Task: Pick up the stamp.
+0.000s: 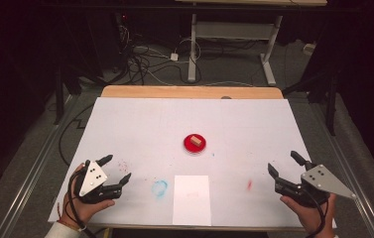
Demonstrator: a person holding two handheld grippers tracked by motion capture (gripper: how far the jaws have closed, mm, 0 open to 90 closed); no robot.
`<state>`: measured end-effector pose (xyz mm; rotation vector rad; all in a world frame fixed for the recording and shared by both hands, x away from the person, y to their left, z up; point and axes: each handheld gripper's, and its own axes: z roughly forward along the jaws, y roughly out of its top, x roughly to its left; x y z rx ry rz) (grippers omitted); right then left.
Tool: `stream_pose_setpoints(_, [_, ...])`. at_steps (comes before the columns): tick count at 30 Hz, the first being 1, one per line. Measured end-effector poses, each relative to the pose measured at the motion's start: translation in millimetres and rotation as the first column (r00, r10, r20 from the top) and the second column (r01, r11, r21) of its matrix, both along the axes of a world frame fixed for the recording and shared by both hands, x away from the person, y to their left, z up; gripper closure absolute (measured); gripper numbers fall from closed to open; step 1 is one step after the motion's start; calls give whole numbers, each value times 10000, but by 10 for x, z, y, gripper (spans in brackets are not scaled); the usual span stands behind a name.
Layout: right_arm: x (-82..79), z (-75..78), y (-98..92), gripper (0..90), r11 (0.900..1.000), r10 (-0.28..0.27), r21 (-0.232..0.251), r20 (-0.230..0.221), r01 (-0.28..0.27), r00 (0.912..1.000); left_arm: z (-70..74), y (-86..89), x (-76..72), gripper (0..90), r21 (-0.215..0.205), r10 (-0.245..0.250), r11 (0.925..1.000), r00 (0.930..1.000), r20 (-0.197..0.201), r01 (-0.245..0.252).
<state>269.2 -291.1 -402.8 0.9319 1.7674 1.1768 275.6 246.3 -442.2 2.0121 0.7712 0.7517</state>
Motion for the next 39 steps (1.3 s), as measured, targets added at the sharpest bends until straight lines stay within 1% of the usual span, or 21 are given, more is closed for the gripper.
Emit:
stream_pose_setpoints(2, [2, -27, 9, 235, 9999, 107, -43, -73, -107, 9999, -15, -24, -21, 210, 284, -32, 9996, 10000, 87, 29])
stream_pose_setpoints(6, [17, -47, 45, 236, 9993, 292, -215, -271, -298, 9992, -14, -48, -25, 219, 228, -140, 9996, 9999, 89, 138])
stream_pose_setpoints(9, [15, -52, 86, 237, 9979, 508, -393, -390, -523, 9979, -30, -60, -16, 219, 172, -153, 9997, 9999, 8, 153])
stream_pose_setpoints(12, [37, -31, 117, 245, 9958, 759, -465, -573, -786, 9955, -73, -89, -9, 218, 378, -251, 9989, 9994, -224, 259])
stream_pose_setpoints(13, [54, -19, 127, 252, 9943, 870, -558, -678, -908, 9939, -81, -97, -8, 218, 574, -271, 9979, 9993, -259, 285])
stream_pose_setpoints(15, [99, 3, 136, 266, 9904, 1167, -643, -904, -1228, 9890, -90, -102, -6, 218, 498, -354, 9981, 9987, -371, 372])
stream_pose_setpoints(16, [161, 34, 155, 268, 9854, 1436, -731, -1272, -1536, 9814, -92, -103, -5, 218, 511, -320, 9981, 9988, -359, 338])
stream_pose_setpoints(17, [161, 34, 155, 268, 9854, 1436, -731, -1272, -1536, 9814, -98, -106, -4, 218, 528, -338, 9980, 9987, -386, 358])
stream_pose_setpoints(19, [233, 77, 192, 268, 9804, 1637, -815, -1709, -1795, 9716, -113, -121, -1, 217, 643, -321, 9973, 9987, -404, 347])
stream_pose_setpoints(21, [298, 115, 250, 267, 9755, 1707, -1070, -1829, -1922, 9682, -121, -129, 5, 213, 575, -301, 9978, 9986, -445, 326])
stream_pose_setpoints(23, [393, 153, 323, 267, 9704, 1871, -1113, -2149, -2144, 9585, -121, -136, 9, 212, 628, -296, 9975, 9985, -453, 325])
stream_pose_setpoints(27, [602, 207, 543, 278, 9499, 2229, -1554, -2710, -2711, 9364, -126, -139, 10, 212, 632, -362, 9972, 9982, -486, 393])
stream_pose_setpoints(29, [709, 213, 658, 278, 9447, 2277, -1676, -2837, -2819, 9315, -131, -137, 11, 212, 647, -374, 9971, 9980, -505, 406])
stream_pose_setpoints(31, [821, 212, 774, 278, 9374, 2408, -1716, -3091, -3031, 9200, -134, -133, 15, 212, 669, -392, 9968, 9978, -531, 428])
stream_pose_setpoints(32, [875, 214, 833, 278, 9355, 2428, -1747, -3138, -3072, 9179, -133, -129, 14, 212, 693, -395, 9967, 9977, -551, 433])
stream_pose_setpoints(33, [938, 213, 891, 279, 9325, 2436, -1781, -3320, -3141, 9113, -134, -126, 15, 212, 646, -393, 9970, 9975, -586, 431])
stream_pose_setpoints(34, [1004, 212, 949, 279, 9273, 2531, -1757, -3560, -3305, 8995, -134, -123, 17, 212, 662, -387, 9969, 9975, -585, 425])
stream_pose_setpoints(36, [1102, 220, 1053, 294, 9237, 2447, -1964, -3585, -3290, 9009, -133, -122, 16, 212, 672, -377, 9969, 9976, -586, 416])
stream_pose_setpoints(37, [1176, 222, 1125, 302, 9150, 2606, -1907, -3936, -3556, 8816, -132, -121, 15, 212, 666, -389, 9969, 9976, -581, 427])
stream_pose_setpoints(38, [1235, 221, 1182, 303, 9124, 2580, -1958, -4066, -3594, 8764, -131, -123, 13, 212, 724, -392, 9964, 9976, -568, 433])
stream_pose_setpoints(39, [1283, 221, 1237, 315, 9107, 2475, -2137, -4032, -3536, 8810, -131, -125, 9, 212, 741, -385, 9963, 9977, -554, 426])
